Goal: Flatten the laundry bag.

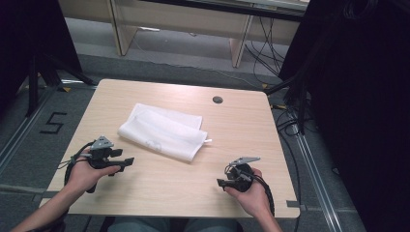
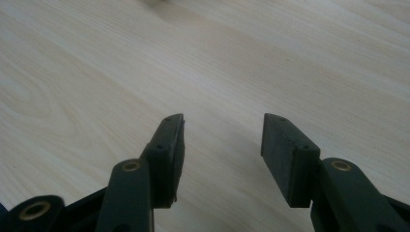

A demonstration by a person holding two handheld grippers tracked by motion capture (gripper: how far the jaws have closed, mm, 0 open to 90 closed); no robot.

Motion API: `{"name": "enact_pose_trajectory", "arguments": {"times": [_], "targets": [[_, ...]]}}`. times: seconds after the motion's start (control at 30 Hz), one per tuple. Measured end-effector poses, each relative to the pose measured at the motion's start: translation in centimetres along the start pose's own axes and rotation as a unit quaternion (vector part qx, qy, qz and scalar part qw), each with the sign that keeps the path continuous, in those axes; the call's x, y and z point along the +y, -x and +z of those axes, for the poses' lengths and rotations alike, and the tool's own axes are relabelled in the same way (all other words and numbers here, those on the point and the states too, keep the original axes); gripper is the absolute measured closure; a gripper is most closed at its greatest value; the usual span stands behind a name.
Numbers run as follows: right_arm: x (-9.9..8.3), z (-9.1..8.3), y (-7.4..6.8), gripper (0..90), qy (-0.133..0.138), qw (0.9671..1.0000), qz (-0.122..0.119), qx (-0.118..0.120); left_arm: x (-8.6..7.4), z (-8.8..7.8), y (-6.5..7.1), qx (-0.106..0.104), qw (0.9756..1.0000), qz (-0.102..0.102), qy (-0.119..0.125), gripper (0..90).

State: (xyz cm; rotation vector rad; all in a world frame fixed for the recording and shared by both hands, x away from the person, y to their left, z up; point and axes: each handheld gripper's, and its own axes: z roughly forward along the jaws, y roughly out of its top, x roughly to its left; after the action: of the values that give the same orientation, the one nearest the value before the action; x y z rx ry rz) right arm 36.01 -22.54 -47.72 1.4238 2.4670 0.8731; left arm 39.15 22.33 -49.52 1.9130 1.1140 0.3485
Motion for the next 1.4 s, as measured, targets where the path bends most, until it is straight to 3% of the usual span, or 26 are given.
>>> {"name": "enact_pose_trajectory", "arguments": {"times": [0.1,0.17,0.27,0.3,0.33,0.47,0.53,0.57,0.63,0.67,0.7,0.77,0.83,0.9,0.93,1.1,1.13,1.33,1.4], "targets": [[0.0,0.3,0.1,51.7,0.014,0.9999,0.005,-0.003,0.1,0.0,-0.1,-0.002,0.9999,0.006,-0.008,37.0],[0.1,0.1,0.1,51.7,0.003,1.0000,0.003,0.001,0.1,0.1,0.1,0.001,1.0000,-0.003,-0.001,37.2],[0.1,0.4,0.2,52.2,0.015,0.9999,0.005,-0.002,0.3,0.2,0.2,-0.003,1.0000,0.000,0.008,39.0],[0.2,0.2,0.2,52.4,-0.001,0.9999,-0.001,-0.013,0.3,0.2,0.3,-0.004,0.9999,0.005,0.011,39.8],[0.3,0.2,0.1,52.8,0.002,1.0000,0.002,-0.007,0.3,0.1,0.3,-0.007,0.9999,0.006,0.008,40.8],[0.6,0.1,-0.6,59.2,0.012,0.9998,-0.008,-0.011,0.3,-0.4,0.3,0.000,0.9999,0.012,0.013,48.0],[0.7,-0.1,-0.7,61.8,0.004,0.9999,-0.011,-0.012,0.3,-0.6,0.3,0.004,0.9998,0.012,0.013,50.0],[0.7,0.0,-1.2,65.3,0.003,0.9998,-0.015,-0.013,0.4,-0.9,0.3,0.005,0.9998,0.016,0.014,58.9],[0.8,0.0,-1.3,67.7,0.000,0.9996,-0.023,-0.014,0.5,-1.1,0.2,0.008,0.9996,0.023,0.010,68.1],[0.8,0.0,-1.4,71.1,-0.008,0.9993,-0.033,-0.014,0.6,-1.1,0.3,0.011,0.9997,0.015,0.014,70.8],[0.9,0.0,-1.5,73.4,-0.006,0.9996,-0.024,-0.014,0.8,-1.1,0.3,0.011,0.9997,0.008,0.019,73.8],[1.0,0.2,-1.4,76.8,-0.002,0.9995,-0.030,-0.012,1.0,-1.1,0.2,0.013,0.9997,0.005,0.021,79.4],[1.2,0.0,-1.5,80.7,-0.016,0.9994,-0.027,-0.013,1.3,-1.1,0.2,0.018,0.9995,0.008,0.024,85.5],[1.3,0.0,-1.6,81.8,-0.017,0.9995,-0.021,-0.013,1.8,-1.1,0.1,0.024,0.9993,0.019,0.023,88.2],[1.4,0.0,-1.5,83.7,-0.016,0.9993,-0.029,-0.015,2.4,-1.0,0.0,0.032,0.9988,0.031,0.022,89.6],[1.5,0.0,-1.8,83.8,-0.008,0.9992,-0.033,-0.022,3.4,-0.4,0.1,0.034,0.9982,0.047,0.014,89.6],[1.5,0.0,-1.6,83.8,-0.012,0.9986,-0.043,-0.028,3.6,-0.1,0.1,0.035,0.9980,0.052,0.008,89.6],[1.5,0.0,-1.8,83.4,0.005,0.9995,-0.025,-0.017,5.2,1.9,0.5,0.039,0.9973,0.062,0.004,89.5],[1.6,-0.1,-1.6,82.9,-0.003,0.9994,-0.030,-0.018,5.9,2.6,0.7,0.038,0.9974,0.061,0.004,89.0]]}}
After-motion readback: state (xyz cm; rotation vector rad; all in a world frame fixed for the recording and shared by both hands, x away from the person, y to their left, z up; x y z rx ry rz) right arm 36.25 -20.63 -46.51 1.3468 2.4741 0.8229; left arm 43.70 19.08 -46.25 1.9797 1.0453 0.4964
